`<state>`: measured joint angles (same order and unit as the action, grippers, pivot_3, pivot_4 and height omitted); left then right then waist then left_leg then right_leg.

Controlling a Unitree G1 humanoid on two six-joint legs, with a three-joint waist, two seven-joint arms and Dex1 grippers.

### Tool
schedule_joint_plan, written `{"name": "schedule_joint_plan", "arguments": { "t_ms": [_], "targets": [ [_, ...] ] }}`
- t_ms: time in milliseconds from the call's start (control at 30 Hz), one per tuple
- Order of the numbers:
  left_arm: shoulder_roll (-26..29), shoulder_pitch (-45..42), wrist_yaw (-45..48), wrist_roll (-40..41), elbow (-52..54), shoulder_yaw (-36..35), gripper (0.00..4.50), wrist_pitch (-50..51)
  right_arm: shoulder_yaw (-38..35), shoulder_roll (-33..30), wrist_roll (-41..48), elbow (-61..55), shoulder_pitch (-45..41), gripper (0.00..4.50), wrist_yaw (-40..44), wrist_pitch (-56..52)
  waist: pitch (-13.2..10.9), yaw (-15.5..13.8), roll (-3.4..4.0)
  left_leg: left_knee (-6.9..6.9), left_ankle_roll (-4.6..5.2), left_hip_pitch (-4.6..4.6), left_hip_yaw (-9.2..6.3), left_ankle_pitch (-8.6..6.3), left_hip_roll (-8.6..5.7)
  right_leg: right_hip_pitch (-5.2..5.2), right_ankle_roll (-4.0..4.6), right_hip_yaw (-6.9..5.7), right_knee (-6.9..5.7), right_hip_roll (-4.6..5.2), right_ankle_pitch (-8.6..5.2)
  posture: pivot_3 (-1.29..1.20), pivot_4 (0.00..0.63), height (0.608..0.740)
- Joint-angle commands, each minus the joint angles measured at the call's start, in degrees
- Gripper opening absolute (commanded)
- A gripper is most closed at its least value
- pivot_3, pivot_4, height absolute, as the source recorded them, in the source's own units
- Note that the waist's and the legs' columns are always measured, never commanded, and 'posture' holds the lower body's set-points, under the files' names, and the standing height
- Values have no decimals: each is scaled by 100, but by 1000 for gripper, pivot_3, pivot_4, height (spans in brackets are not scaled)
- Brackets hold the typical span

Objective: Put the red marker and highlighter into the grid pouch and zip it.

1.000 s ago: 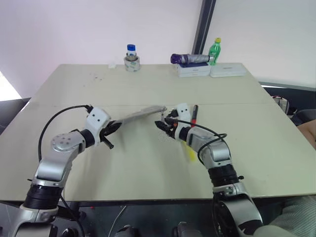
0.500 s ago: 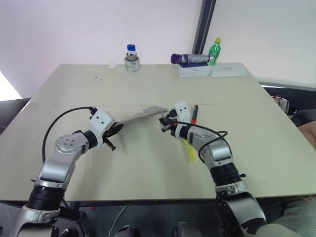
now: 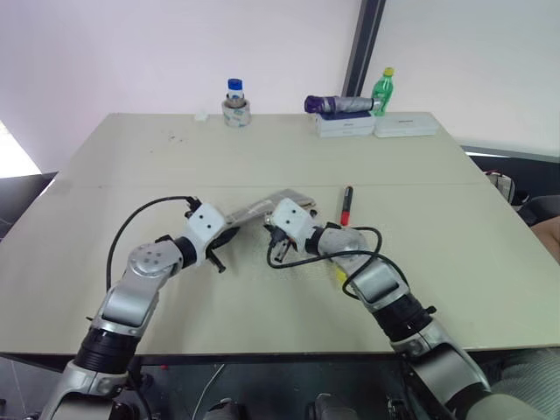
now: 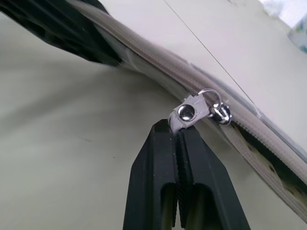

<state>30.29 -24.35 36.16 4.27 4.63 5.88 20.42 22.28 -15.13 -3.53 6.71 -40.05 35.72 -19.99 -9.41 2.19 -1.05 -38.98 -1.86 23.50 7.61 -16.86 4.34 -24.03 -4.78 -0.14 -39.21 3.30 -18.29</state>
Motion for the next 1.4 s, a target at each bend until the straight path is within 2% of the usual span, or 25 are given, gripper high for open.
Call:
{"name": "schedule_joint_plan", "arguments": {
  "t_ms": [33,267,467,567,700,867,1033,1100,1167,1300,1400],
  "targets": [
    [-203,-154,-96,-85,50,134,0,-58,317,0,-7,-484,-32,83,511,677,0,5,0,0,0,0,-1,0,1,0,0,0,0,-1,0,0,150,740],
    [-369,-240,-111,-200,-30,196,0,-65,634,48,-402,-316,-91,83,736,1406,0,5,0,-4,0,0,-1,0,1,0,0,0,-1,0,0,0,150,740],
    [-365,-223,-142,-194,-9,76,0,-53,158,164,-270,-122,-88,83,593,1209,0,5,0,-5,0,0,-1,0,1,0,0,0,-1,0,0,0,150,740],
    [-356,-210,-229,-170,-15,-52,0,-77,-252,82,300,-335,-24,966,965,1015,0,5,0,-5,0,0,-1,0,2,0,0,0,-1,0,0,0,150,740],
    [-377,-271,-371,-161,-66,-140,0,-88,-432,-194,734,-793,187,2947,1406,691,0,-8,0,-7,0,0,-2,0,3,2,0,0,-1,0,0,0,150,740],
    [-322,-325,-413,-136,-142,-264,0,-138,-895,-690,1175,-988,334,2947,1682,297,0,-25,-1,-9,1,0,-3,-1,1,4,0,-1,-1,1,0,0,150,740],
    [-124,-200,-390,-128,-163,-451,0,-221,-1563,-1090,1249,-621,386,2947,1325,174,0,-28,-1,-9,1,0,-3,-1,1,4,0,0,-1,1,0,0,150,740],
    [-73,-139,-377,-99,-136,-518,0,-259,-1694,-1248,1225,-550,475,2453,1239,-27,0,-27,-1,-9,1,0,-3,-1,1,4,0,0,-1,0,0,0,150,740],
    [-32,-82,-362,-81,-99,-549,0,-282,-1818,-1376,1258,-710,700,2453,1194,-129,0,-29,-1,-8,1,0,-2,-1,2,4,0,0,0,0,0,0,150,740],
    [10,48,-349,-109,-45,-560,0,-343,-2167,-1383,1668,-1634,1224,2453,765,-1514,0,-102,-1,-6,1,0,0,-1,2,4,0,1,2,0,0,0,150,740],
    [15,114,-336,-110,-38,-549,0,-420,-2379,-1129,1661,-2376,1700,2453,-64,-2554,0,-131,-1,-9,1,0,-1,-1,3,3,0,2,-1,0,0,0,150,740]
  ]
}}
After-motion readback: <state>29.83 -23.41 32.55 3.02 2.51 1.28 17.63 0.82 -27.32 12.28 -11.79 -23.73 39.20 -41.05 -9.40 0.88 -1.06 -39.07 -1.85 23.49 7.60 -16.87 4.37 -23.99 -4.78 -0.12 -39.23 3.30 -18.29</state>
